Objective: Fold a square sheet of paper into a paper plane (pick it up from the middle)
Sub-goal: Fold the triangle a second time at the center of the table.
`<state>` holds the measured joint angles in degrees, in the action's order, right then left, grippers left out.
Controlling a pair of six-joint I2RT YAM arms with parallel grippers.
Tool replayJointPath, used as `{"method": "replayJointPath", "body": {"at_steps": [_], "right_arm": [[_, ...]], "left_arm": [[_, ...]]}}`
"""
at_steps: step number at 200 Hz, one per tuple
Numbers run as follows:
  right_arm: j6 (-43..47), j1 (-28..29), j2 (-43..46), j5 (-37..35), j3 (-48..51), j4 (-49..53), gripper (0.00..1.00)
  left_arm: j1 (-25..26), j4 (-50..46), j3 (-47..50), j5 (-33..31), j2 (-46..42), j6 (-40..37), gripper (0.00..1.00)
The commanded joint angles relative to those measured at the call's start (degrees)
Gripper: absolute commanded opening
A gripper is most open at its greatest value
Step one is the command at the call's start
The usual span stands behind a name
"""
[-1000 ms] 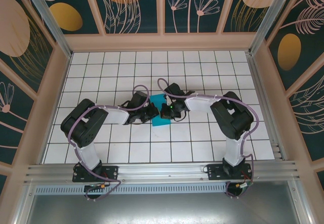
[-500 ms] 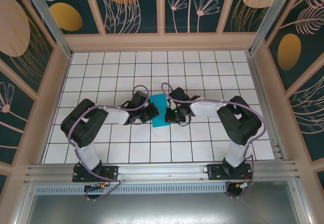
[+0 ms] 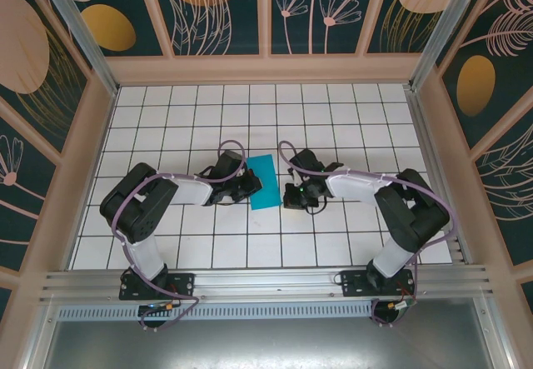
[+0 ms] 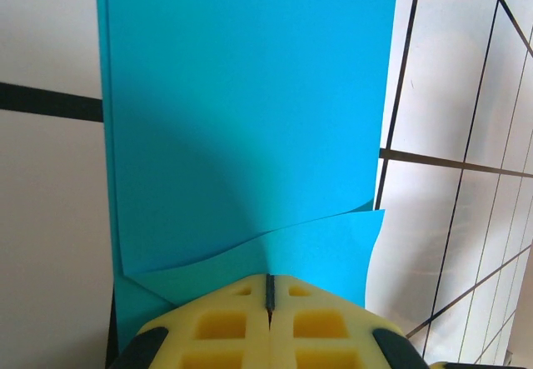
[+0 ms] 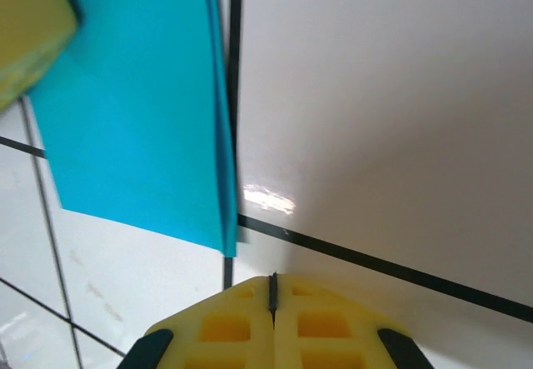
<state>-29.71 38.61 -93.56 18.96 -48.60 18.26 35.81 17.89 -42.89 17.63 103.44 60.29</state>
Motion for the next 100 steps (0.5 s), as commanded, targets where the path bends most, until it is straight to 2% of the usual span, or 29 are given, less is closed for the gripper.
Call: {"method": "replayJointPath", "body": {"at_steps": [1, 61, 100], "right_arm": [[0.28, -0.38, 1.16, 1.78, -2.34, -2.93, 0.0], [2.18, -0.42, -10.92, 6.92, -10.96, -8.01, 0.0], [3.17, -0.9, -13.31, 7.24, -8.98, -7.72, 0.0]], "left_arm": [[0.39, -8.31, 2.22, -3.48, 3.26, -0.95, 0.0], [0.36, -8.56, 2.2, -3.56, 3.13, -0.9, 0.0], [0.4, -8.87, 2.29, -3.78, 3.17, -0.79, 0.0]]}}
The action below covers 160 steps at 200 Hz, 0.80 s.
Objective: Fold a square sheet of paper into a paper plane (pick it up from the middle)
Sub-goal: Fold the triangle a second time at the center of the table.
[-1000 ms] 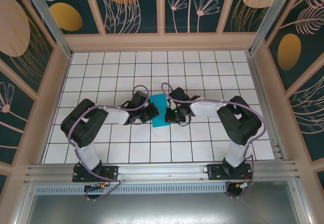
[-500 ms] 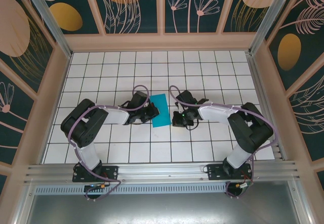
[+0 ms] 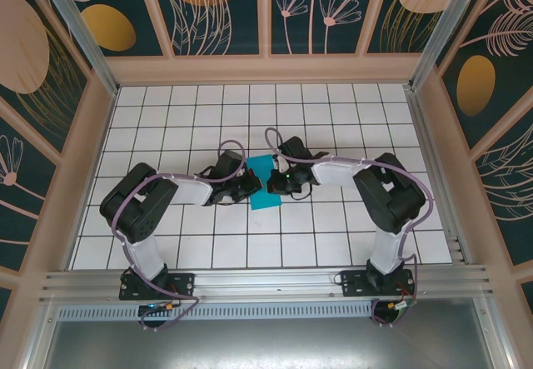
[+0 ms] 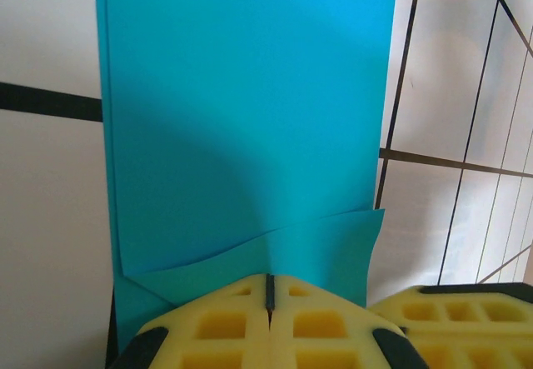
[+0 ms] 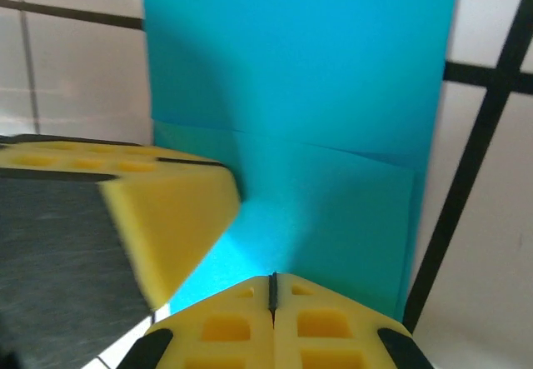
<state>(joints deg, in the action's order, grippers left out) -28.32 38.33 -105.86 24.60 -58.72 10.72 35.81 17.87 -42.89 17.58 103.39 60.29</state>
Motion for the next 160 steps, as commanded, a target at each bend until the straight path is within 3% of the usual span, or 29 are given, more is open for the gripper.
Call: {"method": "replayJointPath", "body": {"at_steps": [1, 86, 135, 160], "right_arm": [[1.77, -0.62, -1.01, 1.6, 1.32, -0.17, 0.0], [4.1, -2.48, 9.42, 2.51, 19.84, 1.93, 0.0], [0.8, -6.5, 18.33, 2.73, 16.02, -3.67, 0.0], [-0.97, -9.98, 17.67, 5.25, 14.2, -11.15, 0.16]], "left_arm": [[0.4, -8.83, 2.33, -3.76, 3.22, -0.79, 0.0], [0.4, -10.02, 2.58, -4.93, 3.04, -1.07, 0.0], [0.39, -7.5, -0.67, -2.96, -0.51, -5.07, 0.0], [0.4, -5.12, -3.0, -1.75, -4.82, -4.66, 0.19]]}}
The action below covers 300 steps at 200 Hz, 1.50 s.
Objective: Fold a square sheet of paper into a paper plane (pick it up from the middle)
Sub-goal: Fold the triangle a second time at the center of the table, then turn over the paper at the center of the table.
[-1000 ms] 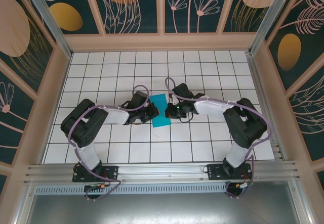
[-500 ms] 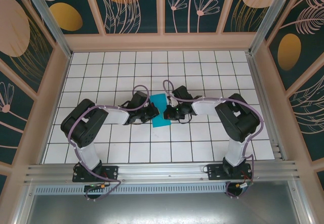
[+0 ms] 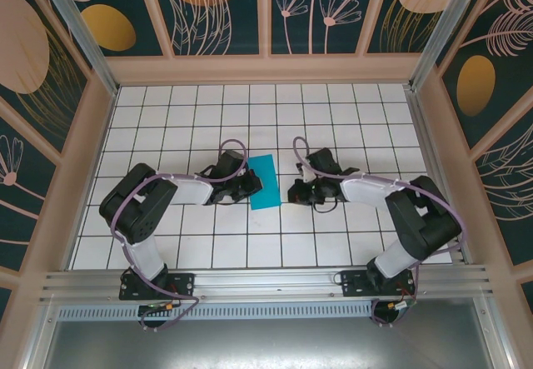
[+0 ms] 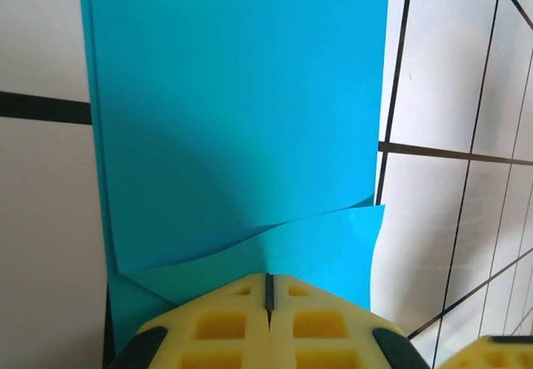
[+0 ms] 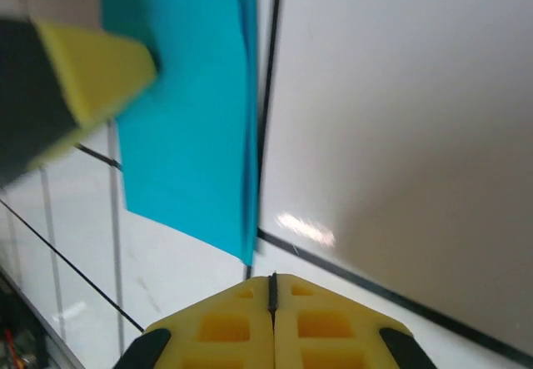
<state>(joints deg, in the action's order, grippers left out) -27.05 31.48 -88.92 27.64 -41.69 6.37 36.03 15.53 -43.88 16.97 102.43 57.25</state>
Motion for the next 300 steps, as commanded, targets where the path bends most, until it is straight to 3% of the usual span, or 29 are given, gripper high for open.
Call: {"method": "replayJointPath", "body": {"at_steps": [1, 25, 56, 77, 124, 197, 240, 274, 300], "right_arm": [[-2.19, -3.25, 0.66, 2.36, -2.89, -7.07, 0.17], [-0.51, -5.74, -4.0, 6.23, -5.54, -11.32, 0.32], [4.94, -6.15, -10.04, 11.38, -9.82, -12.37, 0.45], [8.29, -6.17, -13.35, 14.52, -11.92, -12.57, 0.48], [10.6, -5.93, -18.32, 18.0, -14.57, -11.94, 0.49], [14.23, -3.23, -22.7, 19.64, -17.84, -8.18, 0.34], [14.37, -3.59, -22.09, 19.35, -17.49, -8.41, 0.03], [12.43, -4.95, -21.28, 20.37, -16.02, -10.96, 0.0], [10.64, -6.21, -20.65, 20.63, -14.77, -12.98, 0.0]], "left_arm": [[0.18, -2.7, -2.05, -1.14, -3.88, -1.53, 0.2], [0.18, -2.12, -1.82, -4.08, -10.06, 1.34, 0.42], [0.16, -2.26, 2.5, -10.34, -16.05, 5.2, 0.61], [0.17, -0.67, 6.34, -11.8, -18.79, 7.16, 0.74], [0.1, 7.76, 13.23, -8.65, -21.73, 8.45, 0.98], [0.16, 12.75, 15.22, -4.52, -20.97, 9.17, 0.98], [0.2, 16.77, 15.58, -0.55, -18.19, 10.58, 0.98], [0.27, 21.18, 14.68, 2.62, -13.92, 12.04, 0.77], [0.31, 20.56, 13.05, 2.3, -11.46, 12.25, 0.69]]}}
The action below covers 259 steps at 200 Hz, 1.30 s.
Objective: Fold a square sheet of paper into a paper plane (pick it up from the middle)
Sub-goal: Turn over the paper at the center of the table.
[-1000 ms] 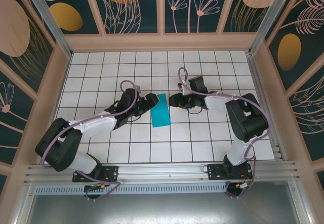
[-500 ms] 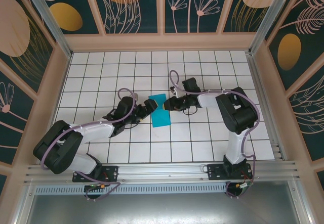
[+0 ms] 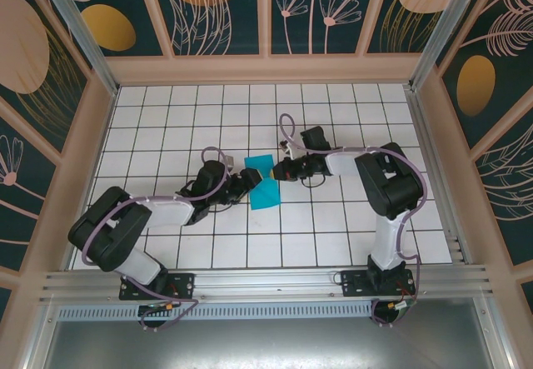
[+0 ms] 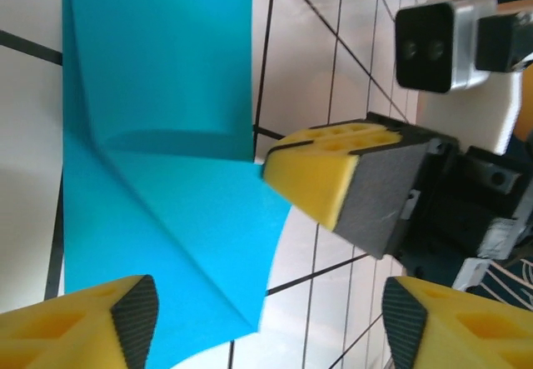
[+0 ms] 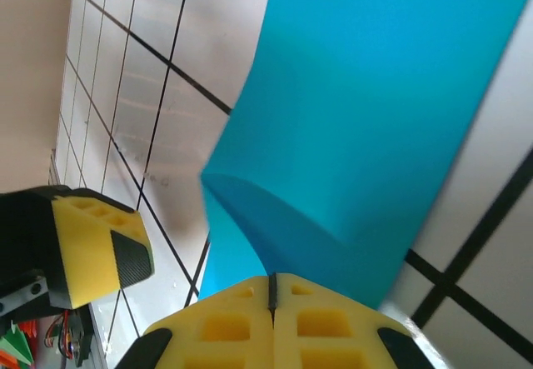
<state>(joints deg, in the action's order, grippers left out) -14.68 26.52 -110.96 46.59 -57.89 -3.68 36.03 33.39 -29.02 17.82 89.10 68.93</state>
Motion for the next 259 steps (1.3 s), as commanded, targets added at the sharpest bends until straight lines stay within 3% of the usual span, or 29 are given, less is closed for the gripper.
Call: {"method": "replayJointPath", "body": {"at_steps": [1, 65, 118, 155, 195, 237, 259], "right_arm": [[-1.79, -1.27, 1.41, 1.67, 1.49, -3.05, 0.0], [-2.14, -1.91, 1.64, 1.75, 1.91, -3.11, 0.0], [-2.57, -2.5, 1.84, 1.73, 2.01, -3.06, 0.0], [-7.07, -4.12, 5.92, 1.5, 4.8, -7.55, 0.2], [-11.35, -7.08, 14.42, -7.17, 7.63, -5.98, 0.51], [-13.3, -8.83, 24.98, -17.66, 10.64, -1.4, 0.64], [-14.77, -9.17, 29.57, -21.06, 11.47, 1.09, 0.67]], "left_arm": [[0.38, 2.68, -1.91, 1.44, 1.96, 0.54, 0.69], [0.32, 2.04, -5.45, 1.64, 6.59, 0.17, 0.57], [0.38, -0.47, -10.13, 3.57, 11.73, -5.32, 0.52], [0.4, -0.26, -10.89, 4.3, 13.48, -9.16, 0.43], [0.32, 0.19, -11.56, 3.98, 14.43, -12.23, 0.3], [0.32, -0.01, -12.17, 1.73, 14.25, -15.35, 0.14], [0.38, -5.47, -13.88, -0.9, 12.53, -18.52, 0.08]]}}
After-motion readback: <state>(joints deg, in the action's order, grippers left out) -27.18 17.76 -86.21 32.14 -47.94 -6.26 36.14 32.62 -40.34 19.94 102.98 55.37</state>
